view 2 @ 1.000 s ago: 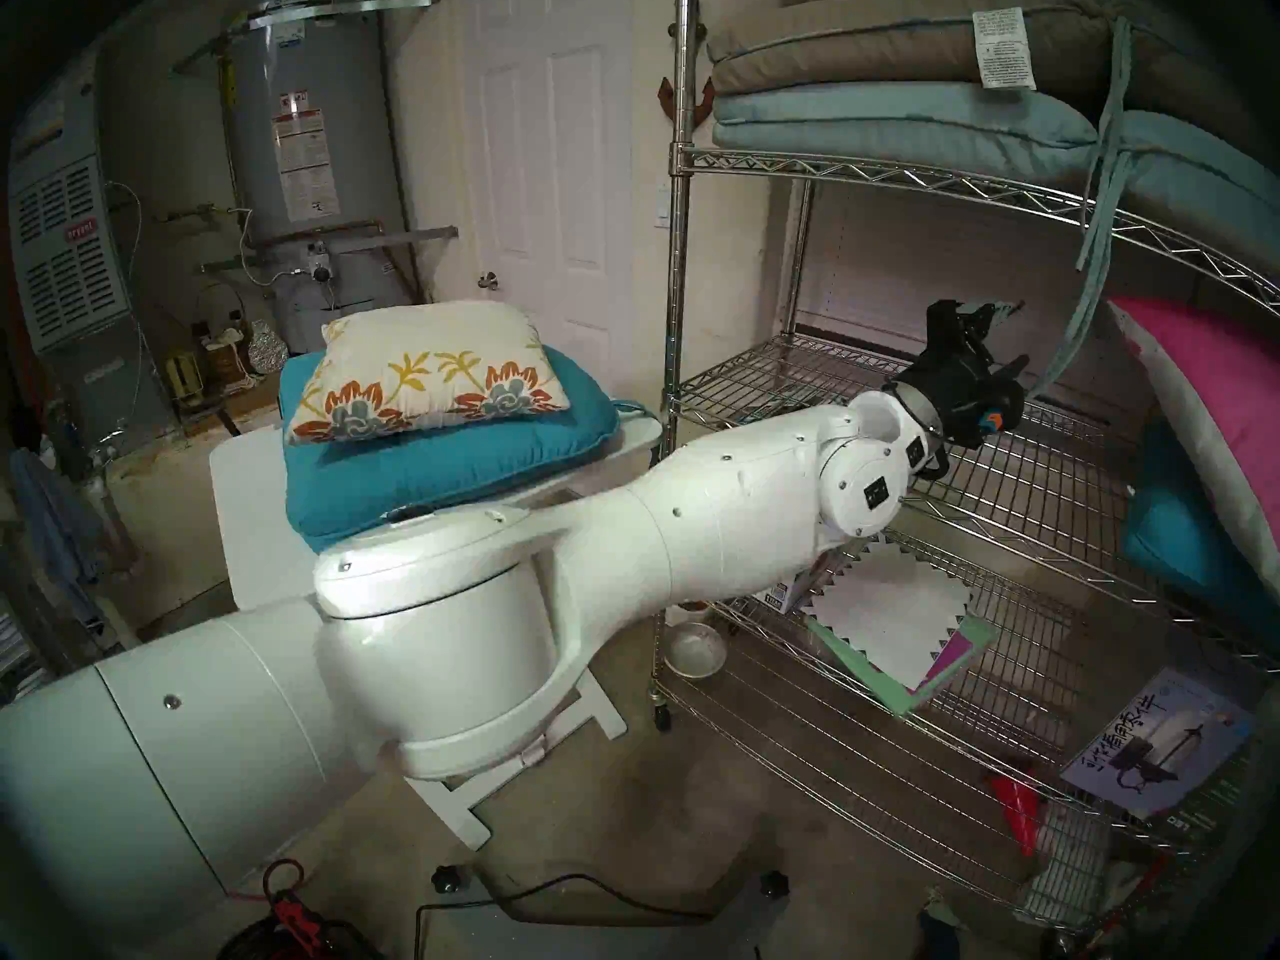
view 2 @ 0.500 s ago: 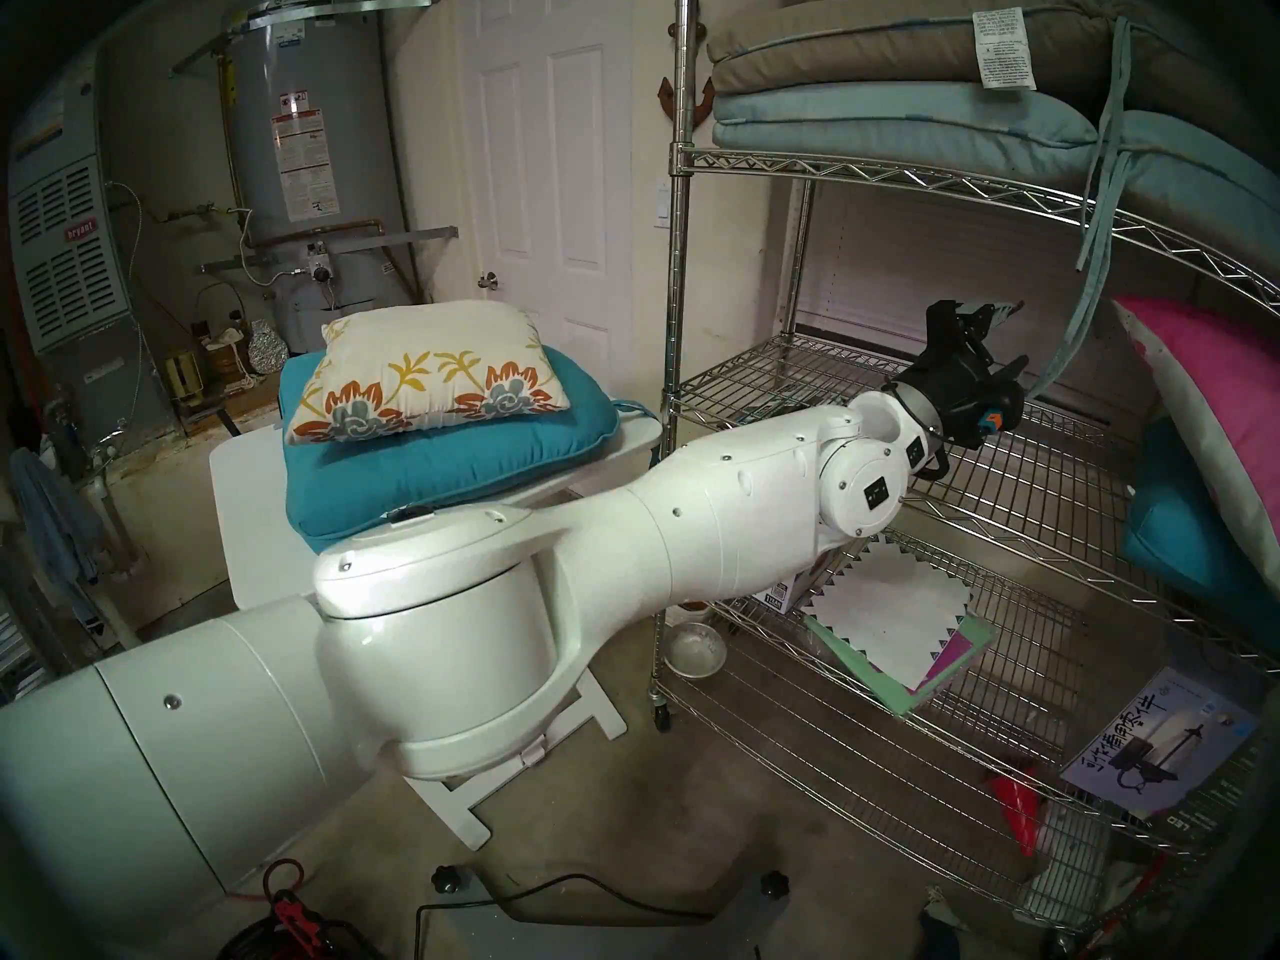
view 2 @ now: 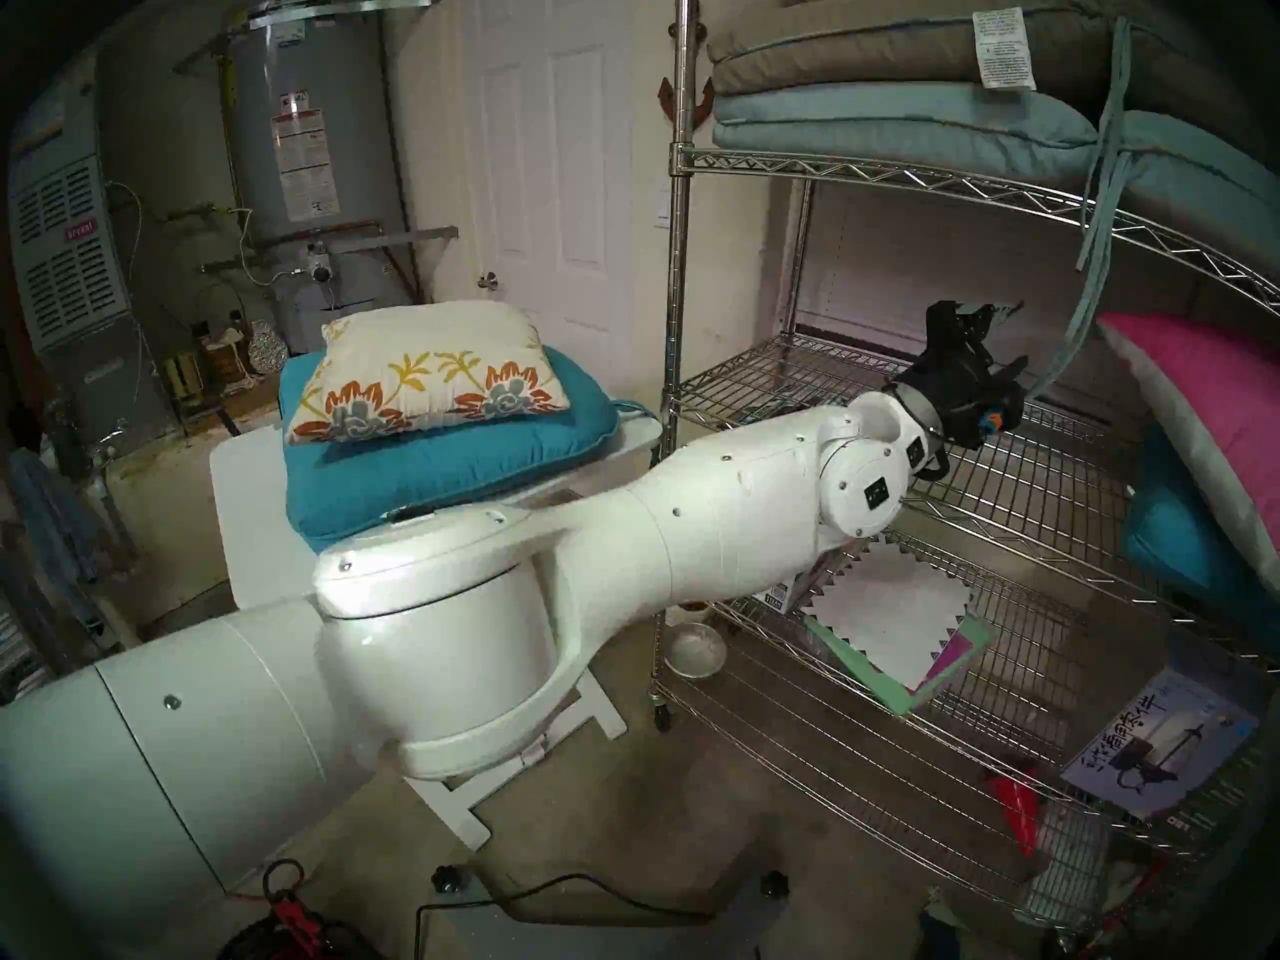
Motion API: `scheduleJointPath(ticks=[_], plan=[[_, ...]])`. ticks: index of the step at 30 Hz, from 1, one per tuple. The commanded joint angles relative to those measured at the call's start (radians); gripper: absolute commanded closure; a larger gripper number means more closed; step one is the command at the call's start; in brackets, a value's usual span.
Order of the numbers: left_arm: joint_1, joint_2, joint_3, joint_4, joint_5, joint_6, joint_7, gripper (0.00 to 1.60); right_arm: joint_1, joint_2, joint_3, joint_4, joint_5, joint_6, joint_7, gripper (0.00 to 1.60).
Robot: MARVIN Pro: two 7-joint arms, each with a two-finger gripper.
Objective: Put cushion on the shelf
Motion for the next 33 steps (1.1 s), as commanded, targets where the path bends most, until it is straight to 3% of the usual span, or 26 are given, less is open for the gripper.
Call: scheduleJointPath(ticks=[1, 19, 33], plan=[[-0.018, -0.001, -0.002, -0.004, 0.001, 0.001, 0.007, 0.39, 0.006, 0.061, -0.002, -0.01, -0.003, -0.037, -0.008, 0.0], [-0.022, -0.001, 0.002, -0.004, -0.005, 0.001, 0.009, 0.39, 0.029, 0.064, 0.013, 0.035, -0.025, -0.086, -0.039, 0.0], [-0.025, -0.001, 0.006, -0.003, -0.009, 0.001, 0.01, 0.39, 0.084, 0.059, 0.013, 0.135, 0.053, -0.075, -0.072, 0.0]])
